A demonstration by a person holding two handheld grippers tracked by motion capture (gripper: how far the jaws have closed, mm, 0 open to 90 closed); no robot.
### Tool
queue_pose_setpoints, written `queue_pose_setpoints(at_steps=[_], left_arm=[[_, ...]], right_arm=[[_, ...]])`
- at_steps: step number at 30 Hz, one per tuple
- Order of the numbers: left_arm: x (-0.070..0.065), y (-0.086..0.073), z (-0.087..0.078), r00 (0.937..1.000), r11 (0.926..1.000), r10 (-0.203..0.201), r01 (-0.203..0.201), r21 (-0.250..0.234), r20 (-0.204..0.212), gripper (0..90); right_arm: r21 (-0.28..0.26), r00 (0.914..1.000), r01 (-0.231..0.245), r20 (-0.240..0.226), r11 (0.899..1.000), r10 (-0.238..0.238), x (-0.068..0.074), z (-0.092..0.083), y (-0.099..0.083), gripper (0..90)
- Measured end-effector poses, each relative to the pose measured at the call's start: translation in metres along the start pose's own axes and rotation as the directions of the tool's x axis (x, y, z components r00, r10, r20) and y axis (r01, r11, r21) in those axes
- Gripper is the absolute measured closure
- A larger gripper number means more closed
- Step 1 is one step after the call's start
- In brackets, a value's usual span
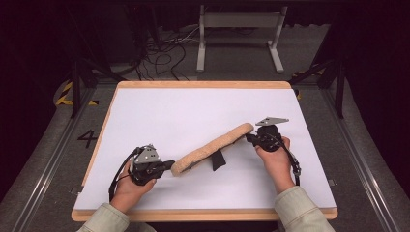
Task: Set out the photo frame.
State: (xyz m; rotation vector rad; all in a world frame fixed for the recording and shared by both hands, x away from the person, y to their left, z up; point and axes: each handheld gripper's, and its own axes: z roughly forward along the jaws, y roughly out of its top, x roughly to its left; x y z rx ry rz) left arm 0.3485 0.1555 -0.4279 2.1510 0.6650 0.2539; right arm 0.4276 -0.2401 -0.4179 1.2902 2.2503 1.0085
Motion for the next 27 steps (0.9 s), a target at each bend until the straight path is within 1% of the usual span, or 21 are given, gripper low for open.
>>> queue_pose_setpoints(at_steps=[4, 6, 7, 12, 14, 15, 16, 17, 19, 20, 22, 24, 26, 27], left_arm=[[-0.003, 0.001, 0.002, 0.9997, 0.9999, 0.017, -0.017, 0.003, 0.02, 89.9], [-0.004, 0.001, 0.002, 0.9995, 0.9998, 0.019, -0.019, 0.003, 0.025, 89.9], [-0.005, 0.001, 0.002, 0.9993, 0.9997, 0.023, -0.023, 0.005, 0.03, 89.9], [-0.005, 0.001, 0.002, 0.9989, 0.9996, 0.027, -0.027, 0.005, 0.038, 89.9], [-0.005, 0.001, 0.002, 0.9985, 0.9997, 0.025, -0.026, 0.006, 0.048, 89.9], [-0.005, 0.001, 0.003, 0.9982, 0.9997, 0.025, -0.025, 0.007, 0.054, 89.9], [-0.005, 0.001, 0.003, 0.9978, 0.9996, 0.025, -0.026, 0.011, 0.062, 89.9], [-0.006, 0.001, 0.003, 0.9963, 0.9996, 0.022, -0.024, 0.014, 0.083, 89.9], [-0.007, 0.001, 0.003, 0.9944, 0.9992, 0.033, -0.035, 0.021, 0.101, 89.9], [-0.007, 0.001, 0.003, 0.9944, 0.9992, 0.033, -0.035, 0.021, 0.101, 89.9], [-0.01, 0.002, 0.003, 0.9921, 0.9987, 0.041, -0.044, 0.024, 0.119, 89.8], [-0.013, 0.002, 0.004, 0.9891, 0.9983, 0.049, -0.053, 0.026, 0.139, 89.9], [-0.017, 0.003, 0.005, 0.9847, 0.9973, 0.062, -0.068, 0.027, 0.163, 89.9], [-0.019, 0.003, 0.006, 0.9813, 0.9966, 0.071, -0.078, 0.029, 0.179, 89.9]], right_arm=[[-0.004, 0.9998, -0.014, 0.009, 1.0, 0.015, -0.003, 0.009, 0.006, 90.0], [-0.004, 0.9997, -0.019, 0.012, 1.0, 0.019, -0.004, 0.011, 0.008, 90.0], [-0.016, 0.9996, -0.028, 0.006, 0.999, 0.028, -0.006, 0.015, 0.01, 90.0], [-0.005, 0.9993, -0.031, 0.018, 0.999, 0.032, -0.007, 0.016, 0.008, 90.0], [0.001, 0.9993, -0.032, 0.022, 0.999, 0.032, -0.007, 0.014, 0.006, 90.0], [0.0, 0.9994, -0.024, 0.025, 1.0, 0.024, -0.006, 0.008, 0.004, 90.0], [0.0, 0.9994, -0.024, 0.025, 1.0, 0.024, -0.006, 0.008, 0.004, 90.0], [-0.007, 0.9996, -0.01, 0.025, 1.0, 0.01, -0.004, 0.002, 0.003, 90.0], [-0.022, 0.9998, 0.002, 0.02, 1.0, -0.002, -0.001, -0.006, 0.002, 90.0], [-0.022, 0.9998, 0.002, 0.02, 1.0, -0.002, -0.001, -0.006, 0.002, 90.0], [-0.025, 0.9999, 0.01, 0.01, 1.0, -0.01, 0.003, -0.012, -0.001, 90.0], [-0.029, 0.9999, 0.017, 0.003, 0.999, -0.017, 0.004, -0.018, -0.004, 90.0], [-0.033, 0.9999, 0.013, -0.007, 0.999, -0.013, 0.006, -0.023, -0.008, 90.0], [-0.034, 0.9998, 0.014, -0.013, 0.999, -0.015, 0.007, -0.028, -0.011, 90.0]])
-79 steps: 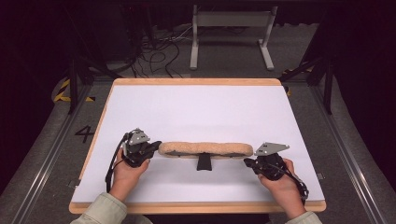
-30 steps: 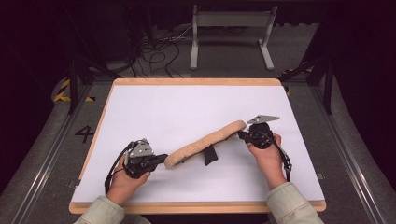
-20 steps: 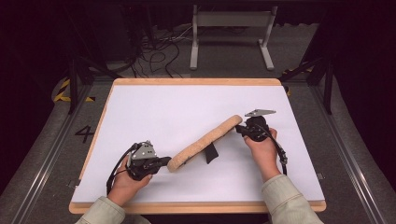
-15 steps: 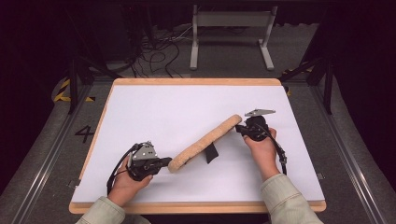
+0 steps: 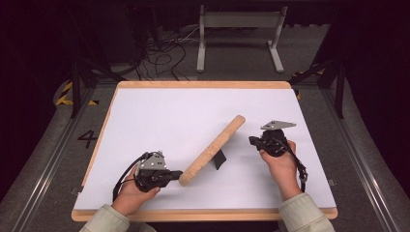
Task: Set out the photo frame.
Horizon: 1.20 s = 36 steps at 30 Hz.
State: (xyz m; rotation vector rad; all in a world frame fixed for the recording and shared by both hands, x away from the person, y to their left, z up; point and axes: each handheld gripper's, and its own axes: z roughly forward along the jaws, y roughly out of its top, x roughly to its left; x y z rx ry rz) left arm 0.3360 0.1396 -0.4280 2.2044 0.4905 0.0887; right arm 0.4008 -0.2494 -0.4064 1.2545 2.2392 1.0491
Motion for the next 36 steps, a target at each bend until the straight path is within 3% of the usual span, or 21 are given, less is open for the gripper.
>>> queue_pose_setpoints(at_steps=[7, 20, 30, 36], left_arm=[[-0.014, 0.007, 0.009, 0.9944, 0.9975, 0.066, -0.068, 0.019, 0.083, 89.8], [-0.028, 0.019, 0.027, 0.9776, 0.9925, 0.11, -0.118, 0.033, 0.179, 89.8], [-0.038, 0.027, 0.046, 0.9728, 0.9891, 0.131, -0.141, 0.041, 0.191, 89.7], [-0.04, 0.03, 0.052, 0.9763, 0.9888, 0.133, -0.142, 0.044, 0.17, 89.5]], right_arm=[[0.007, 0.9999, 0.014, -0.009, 1.0, -0.014, 0.003, -0.013, -0.006, 90.0], [-0.006, 0.9997, 0.024, -0.01, 1.0, -0.024, 0.007, -0.036, -0.013, 90.0], [-0.004, 0.9985, 0.041, -0.037, 0.999, -0.041, 0.015, -0.047, -0.02, 90.0], [-0.003, 0.9947, 0.065, -0.079, 0.998, -0.065, 0.025, -0.049, -0.025, 90.0]])
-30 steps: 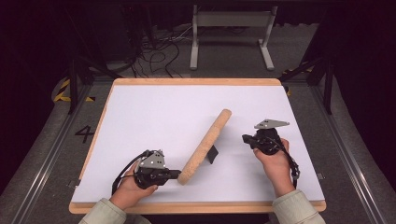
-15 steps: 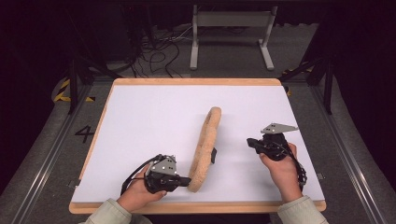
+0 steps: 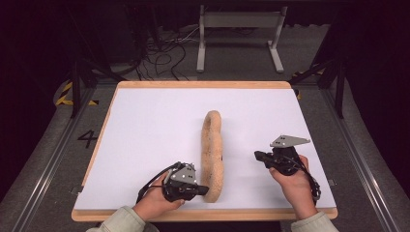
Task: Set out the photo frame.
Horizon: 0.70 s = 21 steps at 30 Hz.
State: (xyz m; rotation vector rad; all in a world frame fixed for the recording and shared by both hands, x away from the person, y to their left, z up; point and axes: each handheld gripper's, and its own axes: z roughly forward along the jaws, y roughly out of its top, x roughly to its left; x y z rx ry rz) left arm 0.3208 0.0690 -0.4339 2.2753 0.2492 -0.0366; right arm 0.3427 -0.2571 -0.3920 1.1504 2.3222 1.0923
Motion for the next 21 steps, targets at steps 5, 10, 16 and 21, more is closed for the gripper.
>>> queue_pose_setpoints(at_steps=[5, 10, 16, 21], left_arm=[[0.0, -0.003, -0.004, 1.0, 1.0, -0.007, 0.007, 0.002, -0.005, 87.4], [-0.002, -0.011, -0.017, 1.0, 1.0, 0.002, -0.002, -0.002, 0.007, 88.2], [-0.013, -0.008, -0.025, 0.989, 0.9976, 0.058, -0.052, -0.045, 0.136, 89.8], [-0.02, -0.003, -0.015, 0.9779, 0.9963, 0.083, -0.077, -0.037, 0.192, 89.8]], right_arm=[[0.003, 0.9957, 0.054, -0.076, 0.999, -0.054, 0.019, 0.003, -0.005, 90.0], [0.004, 0.9903, 0.09, -0.107, 0.996, -0.089, 0.034, 0.003, -0.008, 90.0], [0.001, 0.9894, 0.094, -0.112, 0.996, -0.093, 0.036, 0.001, -0.008, 90.0], [0.003, 0.9894, 0.094, -0.112, 0.996, -0.093, 0.036, 0.003, -0.008, 90.0]])
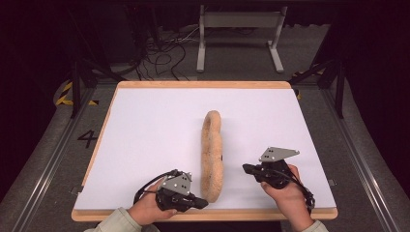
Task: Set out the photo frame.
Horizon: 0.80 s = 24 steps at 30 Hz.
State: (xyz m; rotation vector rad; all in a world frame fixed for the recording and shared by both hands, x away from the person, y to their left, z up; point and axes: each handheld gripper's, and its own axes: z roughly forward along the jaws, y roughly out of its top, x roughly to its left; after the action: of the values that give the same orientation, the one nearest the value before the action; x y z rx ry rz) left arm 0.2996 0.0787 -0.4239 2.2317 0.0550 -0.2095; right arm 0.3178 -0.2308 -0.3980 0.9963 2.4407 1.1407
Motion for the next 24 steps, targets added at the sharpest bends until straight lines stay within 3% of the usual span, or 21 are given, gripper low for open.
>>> queue_pose_setpoints(at_steps=[3, 5, 8, 9, 11, 21, 24], left_arm=[[0.001, 0.003, 0.007, 1.0, 1.0, -0.002, 0.002, 0.004, 0.002, 89.8], [0.002, 0.004, 0.011, 0.9993, 0.9997, -0.013, 0.013, 0.022, -0.036, 89.8], [0.006, 0.004, 0.013, 0.9991, 0.9992, -0.034, 0.034, 0.02, -0.027, 89.8], [0.006, 0.006, 0.014, 0.9981, 0.9995, -0.022, 0.023, 0.02, -0.058, 89.8], [0.007, 0.007, 0.015, 0.9966, 0.9995, -0.025, 0.026, 0.018, -0.079, 89.9], [0.033, 0.013, 0.018, 0.9825, 0.9965, -0.082, 0.079, -0.027, -0.167, 89.9], [0.033, 0.013, 0.017, 0.9802, 0.9961, -0.087, 0.083, -0.03, -0.178, 89.9]], right_arm=[[0.002, 1.0, 0.0, 0.004, 1.0, 0.0, 0.0, 0.0, 0.0, 90.0], [0.001, 1.0, -0.003, 0.006, 1.0, 0.003, 0.0, 0.0, 0.0, 90.0], [0.0, 1.0, -0.003, 0.009, 1.0, 0.003, 0.0, -0.001, 0.0, 90.0], [-0.002, 0.9999, -0.005, 0.01, 1.0, 0.005, 0.0, -0.001, 0.0, 90.0], [-0.003, 0.9999, -0.003, 0.011, 1.0, 0.003, -0.001, -0.001, 0.0, 90.0], [-0.005, 0.9999, 0.0, 0.013, 1.0, 0.0, 0.0, -0.002, 0.001, 90.0], [-0.006, 0.9999, -0.001, 0.01, 1.0, 0.001, 0.0, -0.001, 0.001, 90.0]])
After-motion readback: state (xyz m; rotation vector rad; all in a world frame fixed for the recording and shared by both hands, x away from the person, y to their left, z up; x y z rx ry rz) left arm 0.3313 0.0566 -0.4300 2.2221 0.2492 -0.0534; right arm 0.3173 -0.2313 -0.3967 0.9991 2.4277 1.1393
